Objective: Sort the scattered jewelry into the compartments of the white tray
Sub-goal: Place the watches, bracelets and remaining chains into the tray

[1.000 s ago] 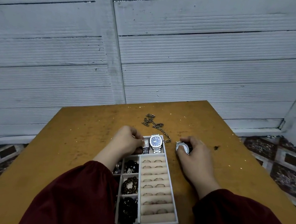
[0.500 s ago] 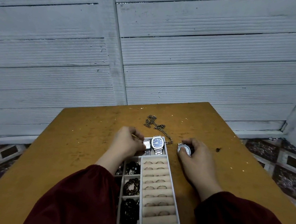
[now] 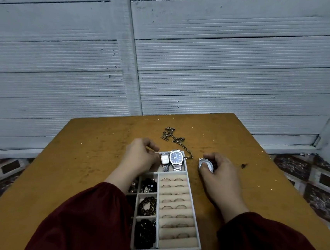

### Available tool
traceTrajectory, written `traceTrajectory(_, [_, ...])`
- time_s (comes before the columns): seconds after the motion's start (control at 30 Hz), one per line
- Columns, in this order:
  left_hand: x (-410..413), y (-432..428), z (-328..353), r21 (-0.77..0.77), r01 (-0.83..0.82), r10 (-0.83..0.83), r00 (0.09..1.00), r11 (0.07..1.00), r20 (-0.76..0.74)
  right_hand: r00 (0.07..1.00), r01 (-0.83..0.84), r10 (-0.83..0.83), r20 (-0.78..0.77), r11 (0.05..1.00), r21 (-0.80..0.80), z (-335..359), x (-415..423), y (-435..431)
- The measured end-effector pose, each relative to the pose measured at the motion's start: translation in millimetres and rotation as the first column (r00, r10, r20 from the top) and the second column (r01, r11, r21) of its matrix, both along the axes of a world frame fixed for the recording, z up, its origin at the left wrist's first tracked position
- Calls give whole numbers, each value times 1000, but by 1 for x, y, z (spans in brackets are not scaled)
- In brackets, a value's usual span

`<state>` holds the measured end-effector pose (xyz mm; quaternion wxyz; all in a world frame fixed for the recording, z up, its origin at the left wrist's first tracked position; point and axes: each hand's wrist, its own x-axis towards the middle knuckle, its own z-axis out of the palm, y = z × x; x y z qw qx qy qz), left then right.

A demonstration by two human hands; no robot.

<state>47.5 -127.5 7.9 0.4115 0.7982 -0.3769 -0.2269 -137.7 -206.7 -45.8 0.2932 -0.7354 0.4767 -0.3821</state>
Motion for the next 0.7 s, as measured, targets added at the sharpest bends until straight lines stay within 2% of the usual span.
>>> traceTrajectory(0.1, [3,4,3,45,59,-58,998,997,-33,1000,0,0,-1,1000,1,0,-1,0])
traceTrajectory(0.2, [2,5,4,146,136,-150,984,980,95,1000,-2,2,1,1000,2,-1,0,0])
traceTrajectory(0.33, [-2,3,3,182,137,-167,972,974,165,1000,1,-1,-10,1000,9,0,0,1])
traceTrajectory(0.53, [-5,0,3,182,123,-166,955,976,247,1000,-2,2,-16,1000,9,1,0,1])
traceTrajectory(0.7, [-2,6,2,105,114,-141,941,988,308,1000,-20,20,1,1000,5,2,-2,1])
